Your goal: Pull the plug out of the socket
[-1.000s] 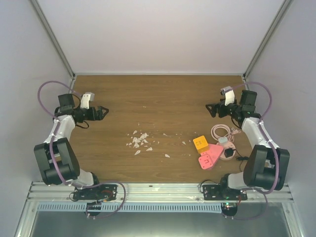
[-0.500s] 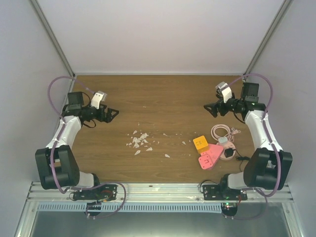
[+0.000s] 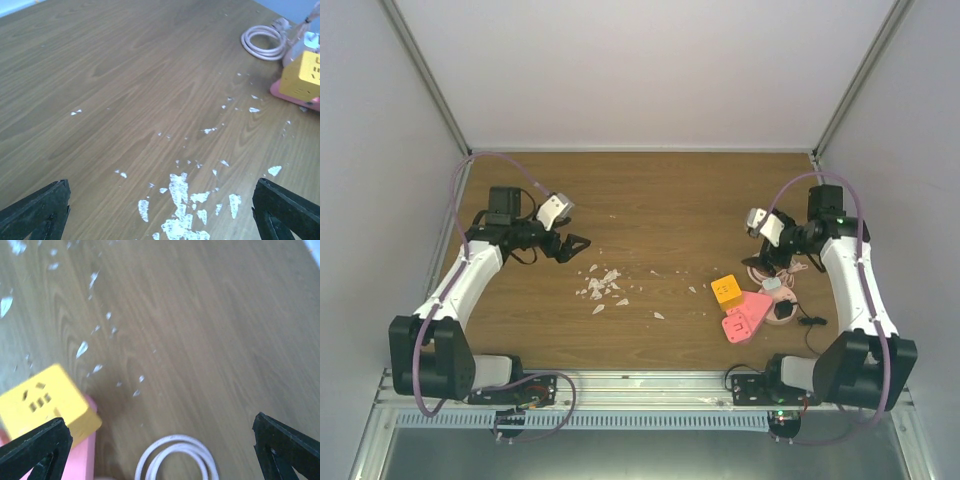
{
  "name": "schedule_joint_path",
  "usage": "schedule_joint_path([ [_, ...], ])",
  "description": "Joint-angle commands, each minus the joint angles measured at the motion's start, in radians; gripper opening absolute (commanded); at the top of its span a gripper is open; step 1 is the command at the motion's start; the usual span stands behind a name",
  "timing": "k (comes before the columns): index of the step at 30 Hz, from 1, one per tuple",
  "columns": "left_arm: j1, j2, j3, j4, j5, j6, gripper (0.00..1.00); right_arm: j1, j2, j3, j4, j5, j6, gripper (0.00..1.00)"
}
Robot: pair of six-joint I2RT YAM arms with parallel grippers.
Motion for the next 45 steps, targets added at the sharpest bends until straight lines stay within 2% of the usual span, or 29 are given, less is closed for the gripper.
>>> schedule_joint_path([
  [1, -0.045, -0.012, 0.021, -0.022, 0.018, 0.051, 0.99, 0.016, -0.052, -0.053, -0.165, 0.110, -0.288, 1.00],
  [7, -0.077, -0.002, 0.019, -0.032, 0.013, 0.060, 0.99, 0.020, -0.137, -0.157, -0.211, 0.242, -0.452, 1.00],
  [15, -0.106, 0.007, 0.019, -0.026, 0.000, 0.063, 0.99, 0.022, -0.272, -0.332, -0.186, 0.381, -0.574, 1.00],
  [24, -0.144, 0.023, 0.025, -0.024, -0.029, 0.065, 0.99, 0.056, -0.333, -0.457, -0.025, 0.466, -0.569, 1.00],
  [40, -0.165, 0.013, 0.020, -0.019, -0.044, 0.062, 0.99, 0.181, -0.230, -0.512, 0.117, 0.559, -0.471, 1.00],
  [45, -0.164, 0.014, 0.019, -0.021, -0.032, 0.062, 0.99, 0.193, -0.175, -0.493, 0.170, 0.555, -0.450, 0.95],
])
